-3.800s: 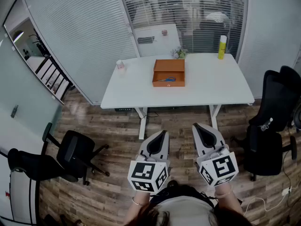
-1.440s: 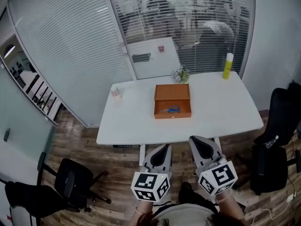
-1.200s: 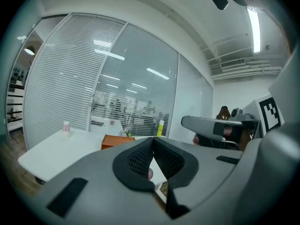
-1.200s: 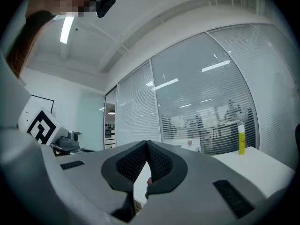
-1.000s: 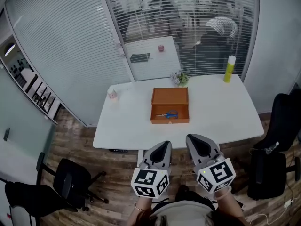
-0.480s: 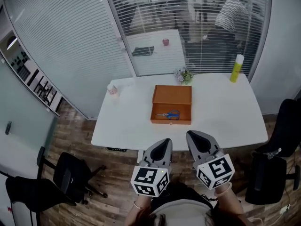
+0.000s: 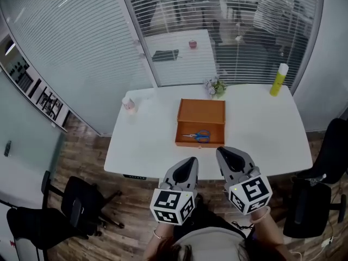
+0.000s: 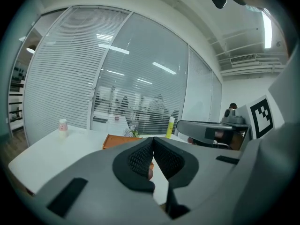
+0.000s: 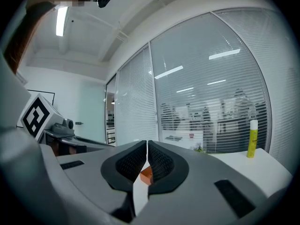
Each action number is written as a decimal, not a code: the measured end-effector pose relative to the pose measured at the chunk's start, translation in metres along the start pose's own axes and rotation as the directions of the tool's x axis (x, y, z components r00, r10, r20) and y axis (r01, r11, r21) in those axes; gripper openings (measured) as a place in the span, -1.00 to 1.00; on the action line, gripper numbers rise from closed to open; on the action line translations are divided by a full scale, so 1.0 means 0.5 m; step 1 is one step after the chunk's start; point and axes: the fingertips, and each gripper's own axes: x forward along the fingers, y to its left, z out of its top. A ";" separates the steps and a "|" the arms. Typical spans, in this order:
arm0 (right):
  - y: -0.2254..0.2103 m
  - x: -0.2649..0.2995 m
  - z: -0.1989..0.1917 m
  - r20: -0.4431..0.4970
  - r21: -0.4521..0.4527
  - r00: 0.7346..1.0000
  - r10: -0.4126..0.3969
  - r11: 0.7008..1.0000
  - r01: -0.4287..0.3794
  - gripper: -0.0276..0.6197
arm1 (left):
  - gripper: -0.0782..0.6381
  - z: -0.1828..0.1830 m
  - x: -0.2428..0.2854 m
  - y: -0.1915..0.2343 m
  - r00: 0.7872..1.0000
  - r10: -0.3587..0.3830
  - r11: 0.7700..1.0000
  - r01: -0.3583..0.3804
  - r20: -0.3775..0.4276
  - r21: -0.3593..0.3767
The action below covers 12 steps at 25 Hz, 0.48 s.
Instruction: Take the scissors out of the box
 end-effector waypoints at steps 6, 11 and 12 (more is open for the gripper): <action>-0.025 0.049 -0.009 -0.019 -0.005 1.000 -0.017 1.000 0.017 -0.82 | -0.73 0.009 0.040 0.036 1.000 -0.025 1.000 0.025 -0.003 0.014; -0.038 0.092 -0.016 -0.048 -0.030 0.999 -0.020 0.999 0.019 -0.79 | -0.73 0.016 0.069 0.075 0.999 -0.040 0.999 0.040 -0.007 0.024; -0.038 0.101 -0.019 -0.056 -0.035 0.998 -0.021 0.999 0.019 -0.79 | -0.73 0.017 0.073 0.084 0.999 -0.043 0.999 0.043 -0.008 0.026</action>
